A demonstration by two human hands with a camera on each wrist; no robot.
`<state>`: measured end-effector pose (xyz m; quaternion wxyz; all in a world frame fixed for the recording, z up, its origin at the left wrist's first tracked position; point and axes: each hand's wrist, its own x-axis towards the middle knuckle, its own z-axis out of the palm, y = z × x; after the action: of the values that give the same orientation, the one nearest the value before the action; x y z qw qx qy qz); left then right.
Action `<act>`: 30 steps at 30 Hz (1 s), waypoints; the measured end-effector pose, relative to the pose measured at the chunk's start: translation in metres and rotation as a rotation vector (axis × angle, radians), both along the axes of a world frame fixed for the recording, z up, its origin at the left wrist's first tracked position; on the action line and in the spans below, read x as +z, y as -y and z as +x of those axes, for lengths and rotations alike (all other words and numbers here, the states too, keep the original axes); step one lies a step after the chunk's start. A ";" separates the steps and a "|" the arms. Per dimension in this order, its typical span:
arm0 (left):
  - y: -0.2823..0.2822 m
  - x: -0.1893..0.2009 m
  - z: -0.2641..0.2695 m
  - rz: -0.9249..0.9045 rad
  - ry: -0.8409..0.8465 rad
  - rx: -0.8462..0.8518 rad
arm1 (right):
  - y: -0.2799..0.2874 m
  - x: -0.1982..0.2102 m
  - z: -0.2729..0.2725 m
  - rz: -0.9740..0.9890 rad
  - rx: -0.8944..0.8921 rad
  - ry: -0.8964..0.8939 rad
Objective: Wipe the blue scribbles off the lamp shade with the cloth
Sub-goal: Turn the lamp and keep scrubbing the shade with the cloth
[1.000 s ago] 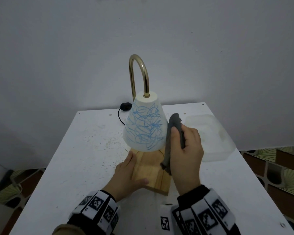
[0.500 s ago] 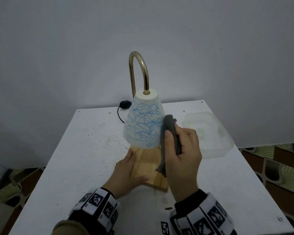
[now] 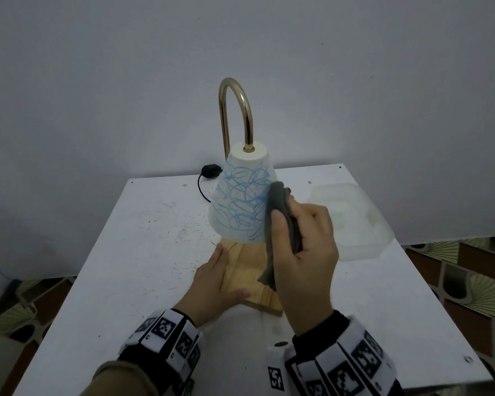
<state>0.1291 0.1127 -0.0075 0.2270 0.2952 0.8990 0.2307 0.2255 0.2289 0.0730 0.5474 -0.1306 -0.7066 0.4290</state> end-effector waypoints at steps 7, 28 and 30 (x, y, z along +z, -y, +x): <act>0.000 0.002 0.003 -0.006 0.021 0.019 | -0.028 -0.001 -0.011 -0.205 0.019 0.135; -0.003 0.005 0.003 -0.054 -0.011 -0.012 | -0.022 0.013 -0.013 -0.205 0.045 0.059; -0.003 0.004 0.001 -0.061 -0.006 -0.020 | -0.010 0.020 -0.012 -0.161 0.057 -0.011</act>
<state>0.1306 0.1154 -0.0031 0.2355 0.2977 0.9033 0.2000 0.2138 0.2391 0.0934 0.5265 -0.1518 -0.6702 0.5006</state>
